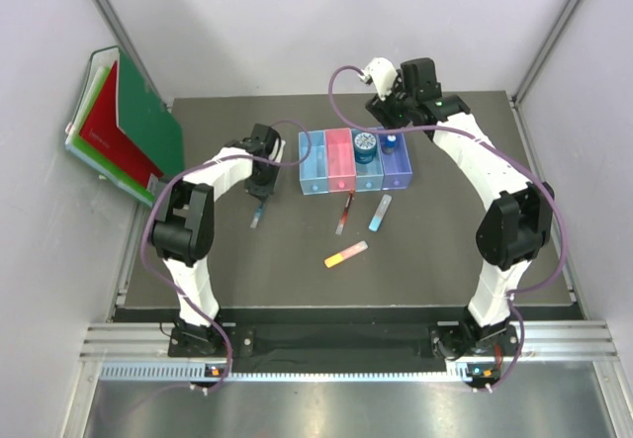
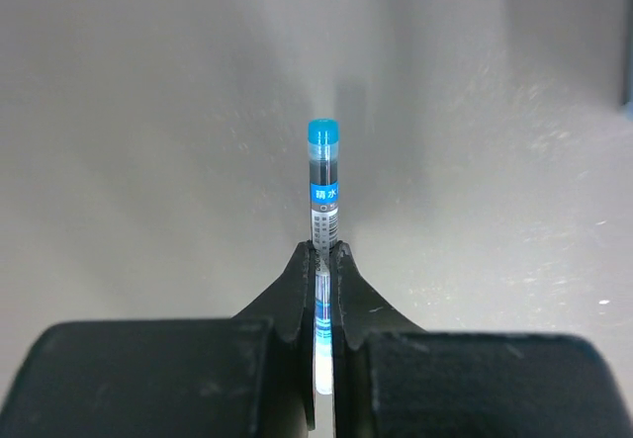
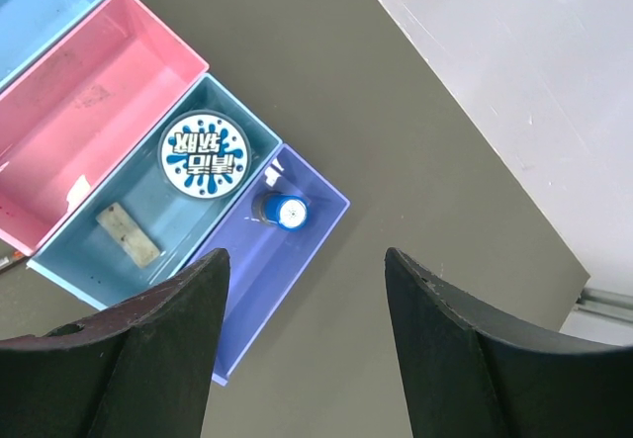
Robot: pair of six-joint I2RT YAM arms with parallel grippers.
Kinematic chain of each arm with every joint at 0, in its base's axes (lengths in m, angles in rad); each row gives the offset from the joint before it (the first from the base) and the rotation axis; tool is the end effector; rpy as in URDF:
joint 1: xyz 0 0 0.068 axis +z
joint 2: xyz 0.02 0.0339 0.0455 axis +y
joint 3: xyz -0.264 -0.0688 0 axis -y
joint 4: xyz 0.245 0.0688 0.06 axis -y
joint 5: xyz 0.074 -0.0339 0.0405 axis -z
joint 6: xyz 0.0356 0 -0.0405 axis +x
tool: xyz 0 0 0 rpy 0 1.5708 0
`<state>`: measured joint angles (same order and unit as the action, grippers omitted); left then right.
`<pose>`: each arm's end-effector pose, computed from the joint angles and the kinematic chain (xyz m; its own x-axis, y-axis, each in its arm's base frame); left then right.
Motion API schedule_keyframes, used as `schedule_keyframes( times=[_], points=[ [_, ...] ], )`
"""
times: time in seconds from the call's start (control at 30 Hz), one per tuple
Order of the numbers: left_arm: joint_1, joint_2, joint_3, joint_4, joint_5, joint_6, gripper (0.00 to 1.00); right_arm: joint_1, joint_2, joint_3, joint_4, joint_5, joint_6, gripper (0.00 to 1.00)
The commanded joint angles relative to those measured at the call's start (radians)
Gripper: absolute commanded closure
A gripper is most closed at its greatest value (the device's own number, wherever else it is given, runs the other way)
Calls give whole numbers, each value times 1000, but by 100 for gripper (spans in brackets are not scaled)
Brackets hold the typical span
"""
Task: Sort the stationery into containers
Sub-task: Pick up the pen from the center of the board, then place the pen in the storage box.
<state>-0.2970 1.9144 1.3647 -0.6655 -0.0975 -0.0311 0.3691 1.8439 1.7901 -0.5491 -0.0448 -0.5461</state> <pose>0.3713 -0.1100 0.1826 -0.9040 0.2443 -0.3508 0.2309 0.9697 0.0804 0.3998 0.1564 0.3523 -0.2469 -0.6518 -0.7171 -0.6121 0.6786 -0.4061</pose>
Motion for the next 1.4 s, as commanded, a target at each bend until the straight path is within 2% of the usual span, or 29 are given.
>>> schedule_keyframes(
  times=[0.0,0.47,0.73,0.9,1.17,1.37],
  points=[
    [12,-66,94,-12,41,2,100,-9,-34,19,31,29,-3,36],
    [24,-106,316,-13,243,-41,100,-25,-46,-27,95,189,2,35],
    [24,-75,349,176,338,-134,100,-45,-48,-66,179,336,31,35],
    [24,-38,353,286,450,-206,100,-79,-35,-57,205,404,47,33],
    [18,32,314,503,551,-340,100,-98,-34,-57,210,411,63,33],
    [-1,75,258,734,619,-449,100,-98,-37,-61,210,413,61,32]
  ],
)
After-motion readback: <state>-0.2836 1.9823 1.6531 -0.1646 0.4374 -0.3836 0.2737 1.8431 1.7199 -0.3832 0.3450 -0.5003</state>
